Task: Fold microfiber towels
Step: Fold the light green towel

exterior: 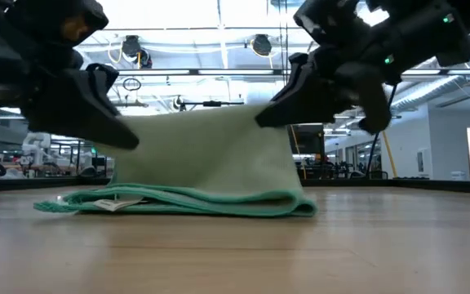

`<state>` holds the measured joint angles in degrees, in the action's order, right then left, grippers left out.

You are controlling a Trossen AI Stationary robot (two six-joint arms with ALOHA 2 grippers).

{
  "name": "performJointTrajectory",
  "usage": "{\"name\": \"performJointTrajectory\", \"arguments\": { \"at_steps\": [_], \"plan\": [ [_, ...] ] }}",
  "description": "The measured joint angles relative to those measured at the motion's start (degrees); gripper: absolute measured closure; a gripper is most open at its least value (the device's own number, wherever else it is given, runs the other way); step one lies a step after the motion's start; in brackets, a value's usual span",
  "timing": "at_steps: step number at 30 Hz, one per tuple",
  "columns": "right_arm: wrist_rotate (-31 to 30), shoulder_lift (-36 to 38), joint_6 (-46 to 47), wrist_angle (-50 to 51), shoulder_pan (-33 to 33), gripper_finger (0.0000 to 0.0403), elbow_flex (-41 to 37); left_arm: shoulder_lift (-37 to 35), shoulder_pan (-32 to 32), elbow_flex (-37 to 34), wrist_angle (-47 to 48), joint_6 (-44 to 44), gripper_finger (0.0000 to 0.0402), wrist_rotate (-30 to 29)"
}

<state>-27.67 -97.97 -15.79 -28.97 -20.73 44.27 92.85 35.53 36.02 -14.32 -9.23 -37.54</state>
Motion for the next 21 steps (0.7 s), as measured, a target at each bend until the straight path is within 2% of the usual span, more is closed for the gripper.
{"name": "performJointTrajectory", "arguments": {
  "at_steps": [5, 10, 15, 21],
  "plan": [
    [2.4, 0.0, 7.6, 0.0, -1.2, 0.0394, 0.0, 0.5, 0.5, 0.4, 2.2, -4.7, 0.0388, 1.6],
    [7.1, 0.0, 8.0, -1.1, -2.0, 0.0393, 0.0, 0.5, 0.6, 0.4, 1.5, -6.7, 0.0388, 8.3],
    [7.6, -1.9, 8.5, -3.3, -2.9, 0.0382, 0.0, 0.5, 0.6, 0.2, 2.5, -9.0, 0.0396, 10.6],
    [14.0, -4.2, 13.1, -6.0, -3.0, 0.0369, 0.0, 0.5, 0.6, 0.1, 2.7, -10.3, 0.0379, 13.7]
  ]
}}
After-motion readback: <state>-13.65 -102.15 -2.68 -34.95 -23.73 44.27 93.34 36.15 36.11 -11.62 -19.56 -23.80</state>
